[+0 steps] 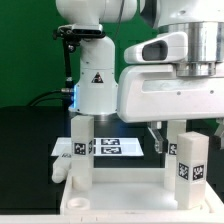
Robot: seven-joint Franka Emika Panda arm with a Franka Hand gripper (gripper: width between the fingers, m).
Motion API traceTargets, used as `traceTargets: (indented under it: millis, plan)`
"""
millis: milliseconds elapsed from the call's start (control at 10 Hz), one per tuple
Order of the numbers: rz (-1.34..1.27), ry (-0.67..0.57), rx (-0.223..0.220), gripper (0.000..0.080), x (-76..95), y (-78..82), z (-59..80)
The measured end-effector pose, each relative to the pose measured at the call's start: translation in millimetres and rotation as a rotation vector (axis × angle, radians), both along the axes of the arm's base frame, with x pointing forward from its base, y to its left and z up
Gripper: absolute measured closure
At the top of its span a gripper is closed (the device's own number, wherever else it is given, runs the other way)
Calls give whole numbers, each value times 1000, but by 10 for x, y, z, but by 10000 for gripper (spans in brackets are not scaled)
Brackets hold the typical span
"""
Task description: Assemble desk
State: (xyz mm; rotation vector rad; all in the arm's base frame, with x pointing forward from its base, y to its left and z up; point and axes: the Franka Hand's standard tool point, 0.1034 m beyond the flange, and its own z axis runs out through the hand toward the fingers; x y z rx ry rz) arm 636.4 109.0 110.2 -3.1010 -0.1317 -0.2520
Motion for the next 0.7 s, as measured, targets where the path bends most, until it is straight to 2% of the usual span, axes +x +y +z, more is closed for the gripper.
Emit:
traceTargets:
  millis: [100, 300, 400, 500, 600, 700]
  plan:
    - [-18, 3, 4, 151, -8, 9, -7]
    - [-23, 4, 4, 407, -8, -5, -14]
    - [-129, 8, 24, 407, -10, -2, -17]
    - [-231, 12, 41, 515, -10, 0, -17]
    - [-386, 17, 65, 515, -10, 19, -15]
    - [-583, 14, 111, 515, -6, -6, -20]
